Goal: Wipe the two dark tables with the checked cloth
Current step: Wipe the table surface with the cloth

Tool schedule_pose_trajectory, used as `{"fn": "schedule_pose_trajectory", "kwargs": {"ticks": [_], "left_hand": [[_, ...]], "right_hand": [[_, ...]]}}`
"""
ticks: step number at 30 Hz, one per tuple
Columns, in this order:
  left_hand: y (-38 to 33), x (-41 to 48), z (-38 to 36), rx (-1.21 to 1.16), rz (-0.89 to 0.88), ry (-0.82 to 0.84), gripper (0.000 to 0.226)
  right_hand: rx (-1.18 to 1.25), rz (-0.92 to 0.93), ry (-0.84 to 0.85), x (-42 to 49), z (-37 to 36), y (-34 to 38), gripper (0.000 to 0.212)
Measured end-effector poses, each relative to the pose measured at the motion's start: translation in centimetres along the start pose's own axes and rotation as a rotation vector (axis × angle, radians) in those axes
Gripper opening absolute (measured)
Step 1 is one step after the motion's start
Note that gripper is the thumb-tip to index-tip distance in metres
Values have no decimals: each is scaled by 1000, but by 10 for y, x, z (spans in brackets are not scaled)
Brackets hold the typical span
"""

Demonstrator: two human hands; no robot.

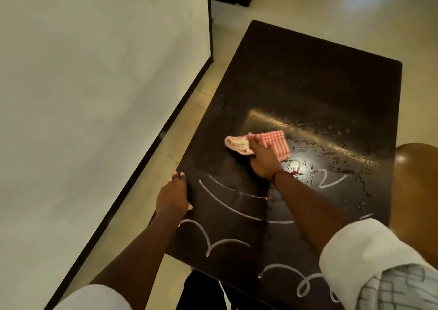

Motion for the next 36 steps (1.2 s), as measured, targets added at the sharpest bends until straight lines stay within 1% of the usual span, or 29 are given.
{"fn": "schedule_pose_trajectory", "kwargs": {"ticks": [2, 4, 5, 8, 10, 13, 15, 17, 19, 21, 23, 24, 25, 27, 28, 29, 31, 33, 36], "left_hand": [[2, -1, 0, -1, -14, -2, 99], [2, -2, 0, 7, -17, -9, 97], [1, -2, 1, 8, -20, -12, 97], [-3, -4, 3, 19, -24, -31, 97], [-4, -5, 4, 8, -23, -30, 99], [-5, -5, 6, 3, -32, -31, 99], [-4, -4, 5, -12, -44, -24, 96], [-2, -4, 2, -23, -53, -30, 94], [0, -3, 1, -11, -66, -34, 95], [1, -1, 0, 9, -73, -39, 96], [0, -1, 0, 2, -67, -49, 95], [-1, -1, 0, -9, -62, -57, 93], [-2, 0, 0, -13, -57, -75, 90], [-3, 0, 1, -18, -44, -115, 82], [-4, 0, 1, -23, -36, -121, 80], [-4, -1, 2, -24, -31, -117, 80], [-4, -3, 5, -31, -28, -87, 88], [-9, -5, 6, -52, -24, -63, 98], [-30, -13, 3, -143, -23, -115, 100]], "right_hand": [[30, -114, -38, -4, 8, -13, 65], [49, -172, -61, -13, 0, -1, 68], [38, -158, -42, -20, -10, 12, 70], [-30, 45, 111, -41, -55, 64, 67], [-53, 140, 204, -51, -75, 84, 62], [-46, 155, 241, -46, -68, 77, 63], [7, 45, 177, -42, -47, 52, 62], [91, -118, 45, -44, -22, 14, 60], [176, -284, -49, -56, -1, -23, 59], [220, -424, -76, -66, 6, -47, 59], [178, -465, -88, -67, 1, -46, 61], [161, -429, -77, -64, -5, -35, 62], [141, -354, -41, -61, -15, -20, 63], [70, -167, 95, -56, -40, 18, 66], [40, -102, 142, -55, -49, 32, 68], [21, -57, 164, -54, -54, 39, 68], [5, 5, 203, -51, -50, 30, 66], [19, 2, 206, -52, -39, 1, 64], [135, -165, 67, -67, -5, -59, 62]]}}
Point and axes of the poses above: each hand's wrist, its own x-axis towards the middle knuckle, its own z-axis out of the back of the hand, y = z × x, the point moved 3 cm from there along x, towards the middle knuckle, and after that the axes turned 7 degrees about y, right-handed, at the moved point
